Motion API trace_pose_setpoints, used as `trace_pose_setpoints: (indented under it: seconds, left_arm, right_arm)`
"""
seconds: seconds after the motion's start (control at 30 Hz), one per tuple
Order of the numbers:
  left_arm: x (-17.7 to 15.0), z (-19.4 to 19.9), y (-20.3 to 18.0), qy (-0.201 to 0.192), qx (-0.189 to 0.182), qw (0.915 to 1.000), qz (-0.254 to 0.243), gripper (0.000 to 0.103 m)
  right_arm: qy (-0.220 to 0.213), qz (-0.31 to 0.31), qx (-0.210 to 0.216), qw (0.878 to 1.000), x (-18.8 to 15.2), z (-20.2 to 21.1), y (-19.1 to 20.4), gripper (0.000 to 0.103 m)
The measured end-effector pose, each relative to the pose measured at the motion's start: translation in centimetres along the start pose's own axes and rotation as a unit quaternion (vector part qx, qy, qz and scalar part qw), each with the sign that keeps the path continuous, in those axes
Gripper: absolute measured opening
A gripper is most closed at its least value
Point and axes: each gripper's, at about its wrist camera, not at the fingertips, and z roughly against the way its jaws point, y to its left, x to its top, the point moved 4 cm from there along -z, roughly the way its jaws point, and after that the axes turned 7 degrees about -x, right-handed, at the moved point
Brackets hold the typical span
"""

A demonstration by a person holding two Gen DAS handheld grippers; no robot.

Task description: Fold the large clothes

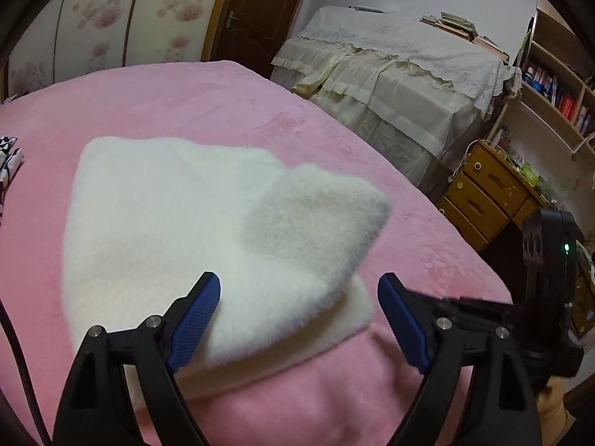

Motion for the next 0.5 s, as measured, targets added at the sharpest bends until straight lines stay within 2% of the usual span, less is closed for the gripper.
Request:
trace_pose_setpoints:
  seconds: [0.07,0.13,0.2,0.23,0.33,0.5]
  left_arm:
    - [0.6,1.6,0.6,-0.004,0.005,0.9999,0.015,0.086]
    - [1.2,3.4,2.1,-0.009,0.017,0.9992,0.035,0.086]
    - [2.0,4.1,3.5,-0.01,0.035,0.9981,0.05,0.086]
    - [2.4,4.5,4.6,-0.009,0.051,0.9969,0.058,0.086]
    - [2.7,4.7,8.2,0.003,0.099,0.9915,0.084,0.086]
    - [2.1,4.2,12.7,0.029,0.123,0.9831,0.132,0.086]
  right_arm:
    - [-0.012,0.009,0.004,1.0,1.0,1.1,0.3,0.003]
    - [-0.021,0.02,0.015,0.999,2.1,2.1,0.9,0.014]
    - [-0.035,0.028,0.021,0.999,2.9,2.9,1.6,0.045]
    - [-0.047,0.033,0.025,0.998,3.5,3.3,2.1,0.049]
    - [-0.057,0.054,0.028,0.997,5.3,3.3,3.4,0.051]
    - [-0.029,0.089,0.05,0.994,8.1,0.7,6.0,0.051]
